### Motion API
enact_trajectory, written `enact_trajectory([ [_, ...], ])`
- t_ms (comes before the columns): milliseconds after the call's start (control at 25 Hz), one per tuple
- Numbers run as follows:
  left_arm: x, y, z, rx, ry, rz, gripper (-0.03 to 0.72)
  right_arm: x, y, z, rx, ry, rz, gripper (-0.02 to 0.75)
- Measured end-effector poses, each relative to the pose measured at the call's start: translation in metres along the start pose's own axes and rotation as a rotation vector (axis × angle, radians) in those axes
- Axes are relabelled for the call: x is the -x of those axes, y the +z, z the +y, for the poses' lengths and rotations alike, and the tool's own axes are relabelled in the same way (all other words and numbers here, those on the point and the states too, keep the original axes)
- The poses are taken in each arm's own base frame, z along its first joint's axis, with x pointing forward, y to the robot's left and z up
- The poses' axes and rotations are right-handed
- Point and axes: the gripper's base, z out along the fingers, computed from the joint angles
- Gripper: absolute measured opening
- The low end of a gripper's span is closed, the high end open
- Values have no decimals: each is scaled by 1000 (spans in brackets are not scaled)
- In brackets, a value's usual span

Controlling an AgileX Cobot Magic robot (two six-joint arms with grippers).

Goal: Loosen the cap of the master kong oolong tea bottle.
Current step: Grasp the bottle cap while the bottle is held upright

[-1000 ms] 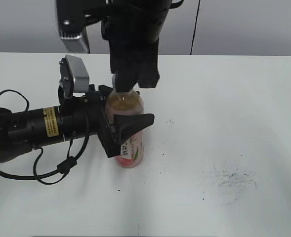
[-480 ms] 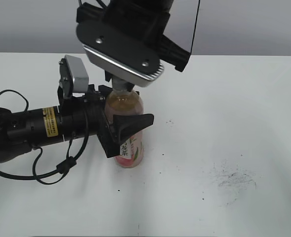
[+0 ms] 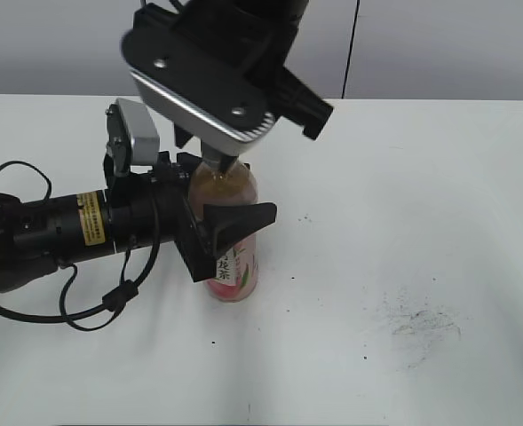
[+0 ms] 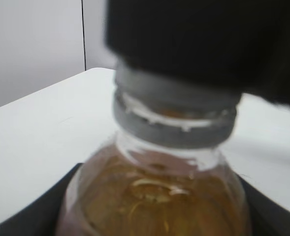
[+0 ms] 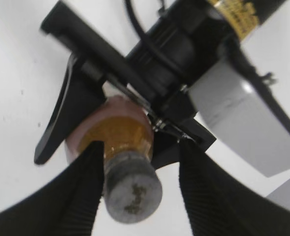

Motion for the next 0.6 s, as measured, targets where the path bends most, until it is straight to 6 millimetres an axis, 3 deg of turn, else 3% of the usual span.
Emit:
enact_trajectory([
  [160, 0, 0, 0, 0, 0, 1, 445, 4, 1, -3, -15, 374, -34, 527],
  [240, 0, 0, 0, 0, 0, 1, 445, 4, 1, -3, -11, 583, -30, 580],
  [600, 0, 0, 0, 0, 0, 1, 445, -2, 1, 1, -15, 1493, 41, 587],
])
